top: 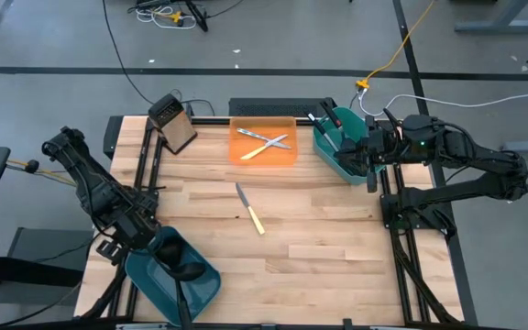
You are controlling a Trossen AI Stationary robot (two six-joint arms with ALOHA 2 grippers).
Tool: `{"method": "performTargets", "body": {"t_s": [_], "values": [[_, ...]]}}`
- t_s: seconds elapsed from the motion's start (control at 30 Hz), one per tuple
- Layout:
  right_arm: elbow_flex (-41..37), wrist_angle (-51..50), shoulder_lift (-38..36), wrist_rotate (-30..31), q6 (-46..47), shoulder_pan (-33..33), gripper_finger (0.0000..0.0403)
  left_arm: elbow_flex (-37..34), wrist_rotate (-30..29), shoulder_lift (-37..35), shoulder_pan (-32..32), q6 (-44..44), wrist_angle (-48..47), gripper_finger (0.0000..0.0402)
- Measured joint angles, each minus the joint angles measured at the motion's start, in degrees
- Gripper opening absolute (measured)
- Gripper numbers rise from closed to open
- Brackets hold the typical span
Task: Pick & Place Kitchen Items
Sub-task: Put the black ladle into the blue bin
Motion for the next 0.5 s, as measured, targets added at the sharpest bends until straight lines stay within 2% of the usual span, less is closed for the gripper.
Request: {"method": "performTargets", "body": {"t_s": [0.5], "values": [[0.00, 0.00, 0.00, 0.02, 0.00, 0.00, 0.0005, 0.00, -0.20, 0.00, 0.00, -2.21, 2.30, 0.0081]]}}
